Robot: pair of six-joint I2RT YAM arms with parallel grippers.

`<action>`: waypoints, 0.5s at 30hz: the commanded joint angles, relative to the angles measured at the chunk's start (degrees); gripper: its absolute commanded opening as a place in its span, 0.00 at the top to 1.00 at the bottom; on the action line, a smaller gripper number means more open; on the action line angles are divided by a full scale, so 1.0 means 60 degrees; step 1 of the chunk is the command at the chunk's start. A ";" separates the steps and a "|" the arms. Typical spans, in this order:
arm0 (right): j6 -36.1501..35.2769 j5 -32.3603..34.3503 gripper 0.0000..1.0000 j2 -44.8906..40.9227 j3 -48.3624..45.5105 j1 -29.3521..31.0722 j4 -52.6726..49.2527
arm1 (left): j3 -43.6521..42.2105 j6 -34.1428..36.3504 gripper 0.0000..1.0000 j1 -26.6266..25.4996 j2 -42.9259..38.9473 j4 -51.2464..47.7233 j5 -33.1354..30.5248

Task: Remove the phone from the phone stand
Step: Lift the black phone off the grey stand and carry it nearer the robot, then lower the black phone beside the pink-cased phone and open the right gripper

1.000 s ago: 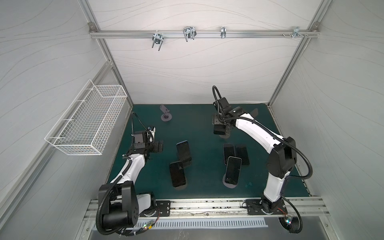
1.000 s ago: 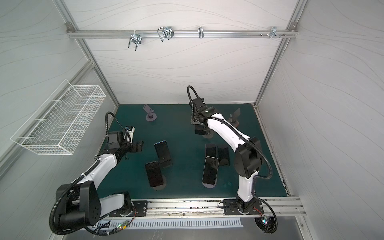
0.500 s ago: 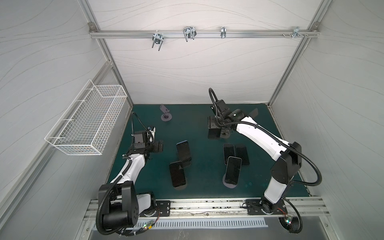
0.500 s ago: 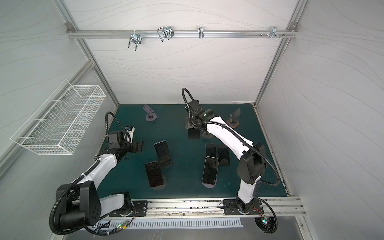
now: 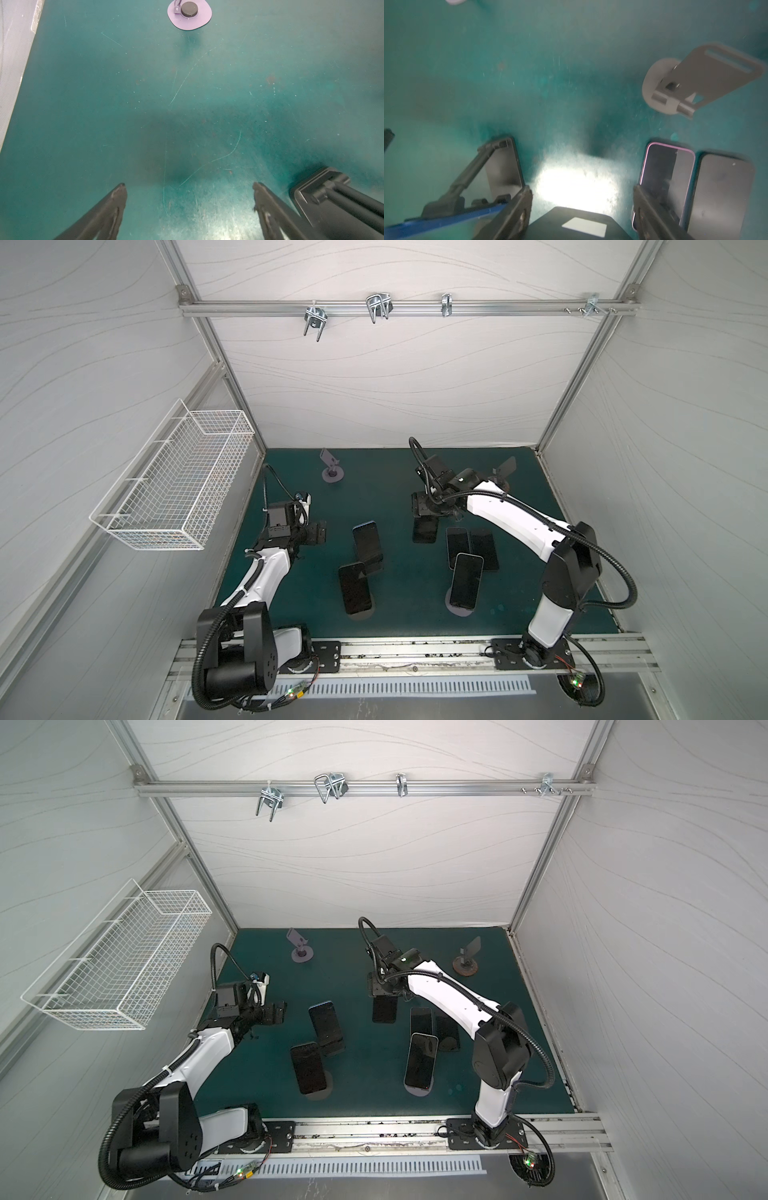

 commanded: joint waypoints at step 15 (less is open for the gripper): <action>0.0136 -0.1482 0.26 0.1284 -0.0536 -0.0194 -0.0616 | 0.0282 0.0170 0.03 0.0050 0.0052 0.0201 0.0057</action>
